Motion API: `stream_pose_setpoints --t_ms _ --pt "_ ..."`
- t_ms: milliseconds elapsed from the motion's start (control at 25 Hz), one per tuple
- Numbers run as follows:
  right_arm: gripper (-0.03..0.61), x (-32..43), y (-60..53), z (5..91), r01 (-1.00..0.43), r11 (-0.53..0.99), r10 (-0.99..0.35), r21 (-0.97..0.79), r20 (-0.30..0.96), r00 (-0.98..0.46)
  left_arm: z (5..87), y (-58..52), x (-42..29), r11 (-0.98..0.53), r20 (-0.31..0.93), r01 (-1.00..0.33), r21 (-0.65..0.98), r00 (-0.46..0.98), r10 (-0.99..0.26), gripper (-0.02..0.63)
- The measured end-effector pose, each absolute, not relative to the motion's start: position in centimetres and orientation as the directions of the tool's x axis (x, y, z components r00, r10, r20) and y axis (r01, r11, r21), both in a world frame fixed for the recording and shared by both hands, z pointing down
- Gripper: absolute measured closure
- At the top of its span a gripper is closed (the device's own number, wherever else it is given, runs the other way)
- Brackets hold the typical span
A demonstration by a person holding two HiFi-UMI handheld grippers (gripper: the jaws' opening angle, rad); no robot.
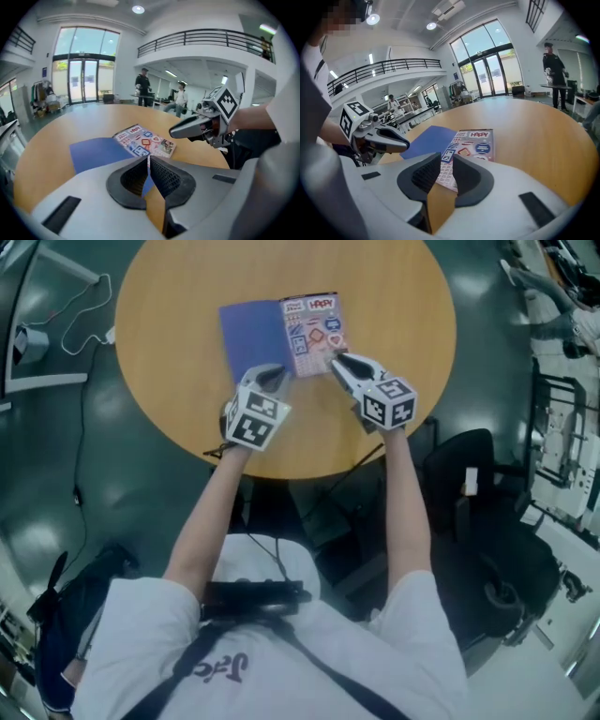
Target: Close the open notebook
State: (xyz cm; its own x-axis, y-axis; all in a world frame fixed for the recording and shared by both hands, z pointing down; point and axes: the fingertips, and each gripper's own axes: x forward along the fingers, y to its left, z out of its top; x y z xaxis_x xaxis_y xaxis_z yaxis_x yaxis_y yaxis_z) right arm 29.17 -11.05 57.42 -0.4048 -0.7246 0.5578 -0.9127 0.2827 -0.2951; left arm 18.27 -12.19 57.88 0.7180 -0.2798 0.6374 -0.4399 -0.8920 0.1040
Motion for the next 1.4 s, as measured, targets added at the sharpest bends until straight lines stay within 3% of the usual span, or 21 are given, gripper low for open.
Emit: stream_pose_setpoints --t_ms 160,320,520,640,1040,1240,1400 --pt "0.476 25.4 -12.0 57.6 -0.891 0.371 -0.680 -0.261 0.577 -0.452 58.2 -14.4 12.2 -0.801 0.637 -0.589 0.107 0.659 -0.399 0.600" --pt "0.476 22.4 -12.7 58.2 -0.863 0.444 -0.631 -0.241 0.599 -0.492 59.5 -15.9 7.6 -0.697 0.648 -0.693 0.185 0.619 -0.443 0.577" --pt "0.475 20.5 -13.3 58.5 -0.845 0.474 -0.604 -0.249 0.606 -0.517 60.8 -16.2 6.2 -0.616 0.642 -0.698 0.364 0.668 -0.377 0.444" --pt "0.476 20.5 -13.8 58.2 -0.849 0.467 -0.616 -0.248 0.598 -0.513 61.8 -16.0 6.6 -0.571 0.647 -0.687 0.449 0.691 -0.322 0.431" --pt "0.476 23.2 -13.6 56.8 -0.883 0.391 -0.681 -0.258 0.564 -0.467 63.1 -15.5 8.1 -0.367 0.597 -0.637 0.678 0.768 -0.231 0.437" --pt "0.476 24.5 -13.0 55.6 -0.892 0.339 -0.720 -0.300 0.527 -0.451 63.3 -15.4 8.2 -0.356 0.591 -0.624 0.696 0.779 -0.210 0.562" --pt "0.476 24.8 -12.3 54.6 -0.899 0.328 -0.740 -0.292 0.513 -0.436 62.6 -15.5 8.3 -0.372 0.567 -0.591 0.716 0.803 -0.183 0.591"
